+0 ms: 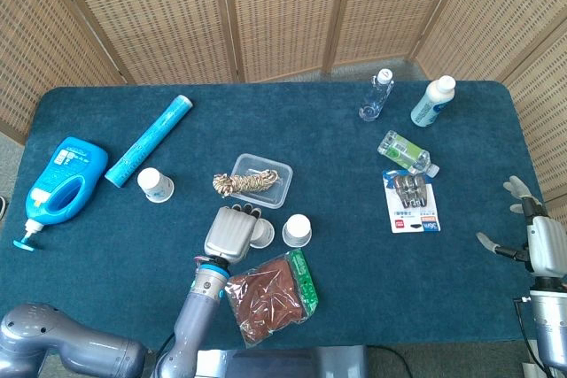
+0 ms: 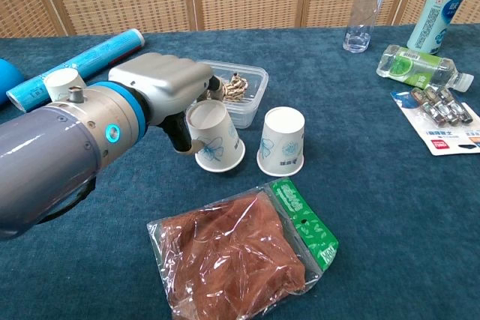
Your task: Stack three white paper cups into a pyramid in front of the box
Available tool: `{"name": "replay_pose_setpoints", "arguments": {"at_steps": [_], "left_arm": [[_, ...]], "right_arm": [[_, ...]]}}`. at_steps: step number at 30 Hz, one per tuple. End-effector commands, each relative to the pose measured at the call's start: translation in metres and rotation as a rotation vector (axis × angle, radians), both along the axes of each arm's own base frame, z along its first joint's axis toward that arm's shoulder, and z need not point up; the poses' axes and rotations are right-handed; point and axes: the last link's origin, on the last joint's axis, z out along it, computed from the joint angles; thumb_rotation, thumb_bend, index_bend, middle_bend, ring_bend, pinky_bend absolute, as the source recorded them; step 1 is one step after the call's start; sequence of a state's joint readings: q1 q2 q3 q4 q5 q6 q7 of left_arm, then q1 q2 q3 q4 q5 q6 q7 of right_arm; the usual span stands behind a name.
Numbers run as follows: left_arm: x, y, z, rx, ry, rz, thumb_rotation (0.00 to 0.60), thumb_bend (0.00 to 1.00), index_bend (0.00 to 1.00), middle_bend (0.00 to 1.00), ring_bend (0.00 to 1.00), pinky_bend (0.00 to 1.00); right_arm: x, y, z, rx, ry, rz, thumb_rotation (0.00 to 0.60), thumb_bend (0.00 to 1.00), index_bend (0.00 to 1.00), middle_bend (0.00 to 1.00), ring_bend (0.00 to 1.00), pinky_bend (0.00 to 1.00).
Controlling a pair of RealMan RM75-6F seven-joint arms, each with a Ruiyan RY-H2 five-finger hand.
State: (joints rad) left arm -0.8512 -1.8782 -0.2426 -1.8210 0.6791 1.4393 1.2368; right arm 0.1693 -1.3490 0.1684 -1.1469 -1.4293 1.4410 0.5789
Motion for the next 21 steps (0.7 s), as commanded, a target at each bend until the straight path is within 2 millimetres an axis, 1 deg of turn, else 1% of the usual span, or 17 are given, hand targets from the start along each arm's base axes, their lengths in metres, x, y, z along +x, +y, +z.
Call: {"name": "replay_pose_setpoints", "arguments": {"at_steps": [1, 12, 21], "left_arm": [[0.002, 0.002, -0.002, 0.007, 0.009, 0.003, 0.600, 0.36, 0.32, 0.37, 0.41, 0.60], [0.003, 0.005, -0.013, -0.003, 0.025, 0.013, 0.600, 0.36, 0.32, 0.37, 0.41, 0.60], [0.008, 0.008, -0.019, 0.010, -0.018, 0.012, 0.600, 0.36, 0.32, 0.37, 0.41, 0.59]], "right_arm": [[0.000, 0.000, 0.000, 0.001, -0.001, -0.001, 0.600, 0.00, 0.07, 0.22, 0.21, 0.35], [-0.003, 0.000, -0.001, 0.007, -0.007, -0.008, 0.600, 0.00, 0.07, 0.22, 0.21, 0.35], [-0.004, 0.000, -0.004, 0.020, -0.007, -0.012, 0.600, 0.00, 0.07, 0.22, 0.21, 0.35]]}}
